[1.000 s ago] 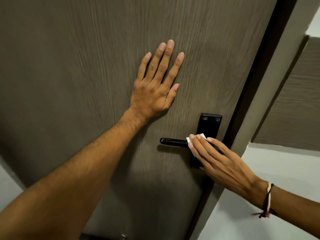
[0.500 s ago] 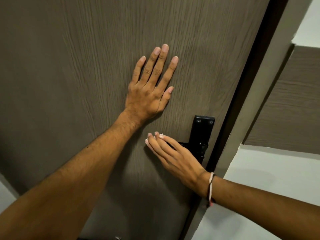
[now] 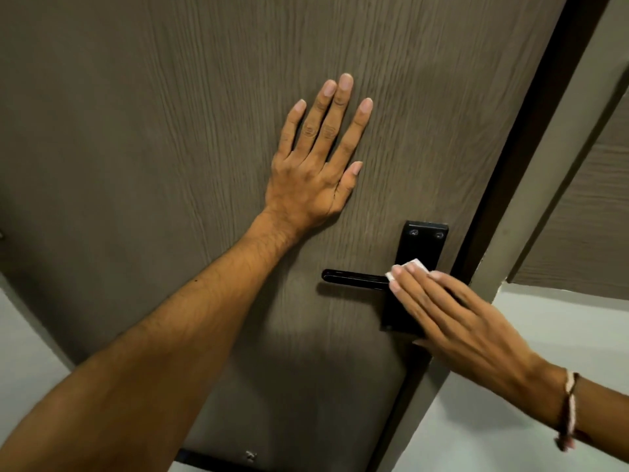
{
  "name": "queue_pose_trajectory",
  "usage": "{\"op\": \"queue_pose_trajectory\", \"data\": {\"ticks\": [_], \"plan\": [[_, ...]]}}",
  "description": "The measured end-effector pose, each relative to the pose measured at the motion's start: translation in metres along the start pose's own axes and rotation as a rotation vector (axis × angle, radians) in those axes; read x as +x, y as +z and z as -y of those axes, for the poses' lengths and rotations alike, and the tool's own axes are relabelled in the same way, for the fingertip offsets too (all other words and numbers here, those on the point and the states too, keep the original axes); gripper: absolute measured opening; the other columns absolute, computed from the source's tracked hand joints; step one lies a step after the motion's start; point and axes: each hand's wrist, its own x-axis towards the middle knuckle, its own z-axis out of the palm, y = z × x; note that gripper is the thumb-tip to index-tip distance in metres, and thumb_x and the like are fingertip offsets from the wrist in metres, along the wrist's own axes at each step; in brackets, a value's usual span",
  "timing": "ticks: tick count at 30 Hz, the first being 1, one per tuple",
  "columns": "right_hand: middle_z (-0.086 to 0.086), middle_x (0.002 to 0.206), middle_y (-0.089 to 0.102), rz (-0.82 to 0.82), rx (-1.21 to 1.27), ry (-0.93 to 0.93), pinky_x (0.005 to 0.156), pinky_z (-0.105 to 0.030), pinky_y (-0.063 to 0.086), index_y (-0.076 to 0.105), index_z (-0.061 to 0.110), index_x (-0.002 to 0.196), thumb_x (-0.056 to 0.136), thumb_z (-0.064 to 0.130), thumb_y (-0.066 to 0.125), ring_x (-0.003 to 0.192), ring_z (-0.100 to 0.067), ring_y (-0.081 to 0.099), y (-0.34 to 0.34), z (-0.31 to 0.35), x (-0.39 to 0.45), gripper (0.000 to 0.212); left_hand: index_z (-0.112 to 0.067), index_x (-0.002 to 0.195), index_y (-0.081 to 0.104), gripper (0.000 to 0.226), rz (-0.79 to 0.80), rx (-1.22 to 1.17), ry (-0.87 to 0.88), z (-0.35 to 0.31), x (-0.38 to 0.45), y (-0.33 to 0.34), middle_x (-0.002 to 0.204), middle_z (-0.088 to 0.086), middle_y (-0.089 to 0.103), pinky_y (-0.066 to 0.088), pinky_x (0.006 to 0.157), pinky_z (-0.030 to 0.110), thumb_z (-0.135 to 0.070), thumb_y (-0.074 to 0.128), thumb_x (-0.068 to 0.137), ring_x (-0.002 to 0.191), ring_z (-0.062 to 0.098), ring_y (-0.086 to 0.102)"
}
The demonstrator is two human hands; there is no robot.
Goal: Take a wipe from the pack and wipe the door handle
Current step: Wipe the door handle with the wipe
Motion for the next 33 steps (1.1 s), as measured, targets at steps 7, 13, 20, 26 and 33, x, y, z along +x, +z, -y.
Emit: {"op": "queue_pose_trajectory", "data": {"ticks": [7, 13, 20, 26, 33], "plan": [[-0.021, 0.166, 0.027, -0.093, 0.025, -0.081, 0.127, -0.046, 0.013, 0.018, -0.002, 0.16, 0.09, 0.036, 0.046, 0.152, -0.035, 0.031, -0.021, 0.057, 0.084, 0.085, -0.013, 0.167, 0.023, 0.064, 0.008, -0.016, -0.007, 0.001, -0.003, 0.0, 0.169, 0.022, 0.027, 0.006, 0.135, 0.047, -0.04, 0.034, 0.109, 0.16, 0.034, 0.02], [-0.019, 0.168, 0.019, -0.105, -0.057, -0.17, 0.127, -0.047, 0.008, 0.013, -0.001, 0.161, 0.094, 0.028, 0.045, 0.155, -0.034, 0.021, -0.018, 0.05, 0.089, 0.08, -0.014, 0.167, 0.021, 0.065, 0.007, -0.015, -0.003, 0.0, -0.003, -0.001, 0.169, 0.021, 0.028, 0.007, 0.134, 0.048, -0.041, 0.034, 0.11, 0.16, 0.034, 0.021], [-0.015, 0.17, 0.009, -0.03, 0.006, -0.18, 0.124, -0.044, 0.016, 0.012, 0.006, 0.161, 0.084, 0.043, 0.078, 0.156, -0.03, 0.013, -0.012, 0.014, 0.037, 0.108, -0.013, 0.166, 0.025, 0.064, 0.014, -0.019, 0.0, 0.001, -0.001, -0.001, 0.168, 0.022, 0.031, 0.006, 0.134, 0.047, -0.041, 0.034, 0.109, 0.159, 0.033, 0.021], [-0.012, 0.162, 0.035, 0.012, 0.076, -0.183, 0.118, -0.041, 0.031, 0.037, 0.008, 0.154, 0.073, 0.054, 0.082, 0.148, -0.028, 0.037, -0.015, 0.005, 0.027, 0.103, -0.013, 0.166, 0.025, 0.064, 0.017, -0.021, -0.011, 0.001, -0.001, -0.001, 0.168, 0.021, 0.031, 0.008, 0.134, 0.048, -0.042, 0.032, 0.109, 0.163, 0.031, 0.016], [-0.013, 0.173, 0.003, 0.027, -0.035, -0.218, 0.128, -0.045, -0.003, 0.005, 0.002, 0.162, 0.09, 0.066, 0.053, 0.159, -0.028, 0.002, -0.025, 0.046, 0.089, 0.108, -0.017, 0.168, 0.015, 0.067, 0.006, -0.012, 0.001, 0.003, -0.005, 0.0, 0.172, 0.017, 0.021, 0.006, 0.135, 0.046, -0.042, 0.033, 0.109, 0.164, 0.025, 0.003]]}}
